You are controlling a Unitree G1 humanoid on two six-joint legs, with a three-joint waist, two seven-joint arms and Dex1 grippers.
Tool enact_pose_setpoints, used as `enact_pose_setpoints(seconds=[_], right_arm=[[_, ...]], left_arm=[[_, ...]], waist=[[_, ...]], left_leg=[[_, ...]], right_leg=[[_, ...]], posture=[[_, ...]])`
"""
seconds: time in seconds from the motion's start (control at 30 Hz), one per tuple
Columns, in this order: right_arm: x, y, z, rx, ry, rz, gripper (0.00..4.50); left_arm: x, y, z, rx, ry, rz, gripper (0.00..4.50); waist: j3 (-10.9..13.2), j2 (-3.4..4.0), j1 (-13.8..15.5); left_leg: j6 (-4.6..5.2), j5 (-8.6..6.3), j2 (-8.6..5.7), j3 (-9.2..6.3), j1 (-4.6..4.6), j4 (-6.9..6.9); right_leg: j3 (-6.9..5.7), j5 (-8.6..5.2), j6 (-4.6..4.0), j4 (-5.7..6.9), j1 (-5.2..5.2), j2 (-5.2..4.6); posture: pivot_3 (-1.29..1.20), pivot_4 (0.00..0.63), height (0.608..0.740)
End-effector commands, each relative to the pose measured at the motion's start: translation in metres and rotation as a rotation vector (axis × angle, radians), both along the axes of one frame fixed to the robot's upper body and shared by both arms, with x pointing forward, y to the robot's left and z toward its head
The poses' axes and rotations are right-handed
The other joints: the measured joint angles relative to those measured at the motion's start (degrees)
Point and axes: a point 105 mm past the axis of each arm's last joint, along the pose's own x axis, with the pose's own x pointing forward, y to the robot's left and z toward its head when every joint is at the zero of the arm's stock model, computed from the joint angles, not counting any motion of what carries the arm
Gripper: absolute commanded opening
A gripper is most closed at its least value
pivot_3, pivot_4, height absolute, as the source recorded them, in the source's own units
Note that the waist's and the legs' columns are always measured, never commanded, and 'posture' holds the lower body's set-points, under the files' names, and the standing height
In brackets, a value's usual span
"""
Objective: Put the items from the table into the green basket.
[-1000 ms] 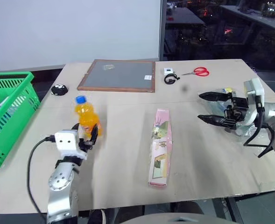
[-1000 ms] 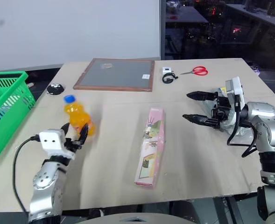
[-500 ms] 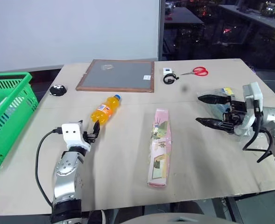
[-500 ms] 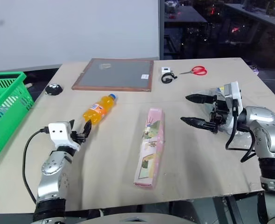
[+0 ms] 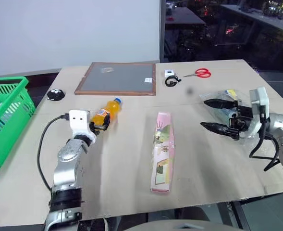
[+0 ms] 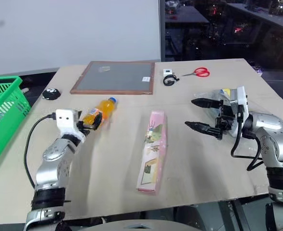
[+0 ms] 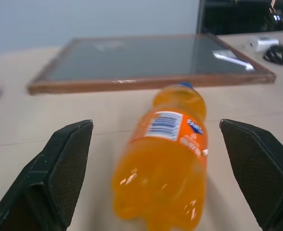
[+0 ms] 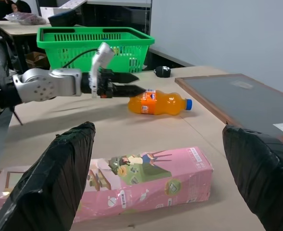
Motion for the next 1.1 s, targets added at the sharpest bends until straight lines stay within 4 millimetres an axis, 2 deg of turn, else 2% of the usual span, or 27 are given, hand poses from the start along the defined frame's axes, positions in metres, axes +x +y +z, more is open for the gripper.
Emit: enact_pose_setpoints(seconds=[0.03,0.2,0.37,0.5,0.7,0.83,0.87,0.93,0.97,1.1], right_arm=[[-0.003,-0.001,0.013,0.022,-0.065,-0.019,4.5],[-0.004,-0.002,0.012,0.021,-0.062,-0.044,4.5],[-0.005,-0.001,0.009,0.015,-0.053,-0.049,4.5],[-0.004,-0.001,0.01,0.017,-0.058,-0.049,4.5],[-0.004,-0.001,0.012,0.016,-0.062,-0.046,4.5],[-0.003,-0.001,0.012,0.011,-0.061,-0.04,4.5],[-0.003,-0.001,0.012,0.009,-0.061,-0.039,4.5],[-0.003,-0.001,0.012,0.005,-0.059,-0.035,4.5],[-0.003,-0.001,0.012,0.003,-0.059,-0.033,4.5],[-0.002,-0.001,0.012,-0.001,-0.056,-0.028,4.5]], left_arm=[[0.017,0.001,-0.004,0.021,0.104,-0.014,4.38],[0.018,0.017,-0.019,0.049,0.237,0.049,4.38],[0.013,0.018,-0.028,0.037,0.346,0.021,4.38],[0.014,0.02,-0.024,0.042,0.323,0.04,4.38],[0.022,0.018,-0.008,0.04,0.199,0.073,4.38],[0.021,0.015,-0.013,0.004,0.217,0.084,4.38],[0.021,0.015,-0.014,0.002,0.219,0.087,4.0],[0.02,0.014,-0.015,-0.003,0.218,0.087,3.57],[0.02,0.014,-0.016,-0.002,0.216,0.09,3.12],[0.021,0.012,-0.011,-0.008,0.167,0.082,3.02]], waist=[[0.0,-0.01,-0.1],[0.0,0.01,-1.42],[0.0,0.0,-1.83],[-0.01,0.02,-2.19],[-0.01,0.01,-2.21],[0.0,0.01,-2.24],[0.0,0.01,-2.24],[-0.01,0.01,-2.22],[-0.01,0.01,-2.21],[0.0,0.01,-2.17]], left_leg=[[0.0,0.0,0.0,-0.02,-0.01,0.0],[0.0,0.0,-0.02,-0.13,-0.04,-0.03],[0.0,0.0,-0.02,-0.23,-0.03,-0.03],[0.0,0.0,-0.03,-0.28,-0.02,-0.02],[-0.01,0.0,-0.04,-0.35,-0.05,-0.02],[-0.01,0.0,-0.05,-0.35,-0.05,-0.02],[-0.01,0.0,-0.05,-0.36,-0.06,-0.02],[-0.01,0.0,-0.06,-0.36,-0.05,-0.02],[-0.01,0.0,-0.07,-0.36,-0.06,-0.02],[-0.01,0.0,-0.09,-0.37,-0.06,-0.01]], right_leg=[[-0.01,0.0,0.0,0.0,0.0,0.0],[-0.07,0.05,-0.09,-0.02,0.0,-0.01],[-0.16,0.0,0.0,0.03,0.0,-0.01],[-0.2,0.0,0.0,0.06,0.02,-0.02],[-0.24,0.01,-0.02,0.07,0.02,-0.04],[-0.24,0.05,-0.09,0.07,0.02,-0.05],[-0.25,0.05,-0.09,0.07,0.02,-0.04],[-0.24,0.04,-0.07,0.07,0.02,-0.05],[-0.24,0.04,-0.06,0.07,0.02,-0.05],[-0.24,0.04,-0.06,0.08,0.02,-0.06]], posture=[[0.0,0.0,0.74],[-0.01,0.0,0.74],[-0.01,0.0,0.74],[0.0,0.0,0.74],[0.0,0.0,0.74],[0.0,0.0,0.74],[0.0,0.0,0.74],[0.01,0.0,0.74],[0.01,0.0,0.74],[0.01,0.0,0.74]])
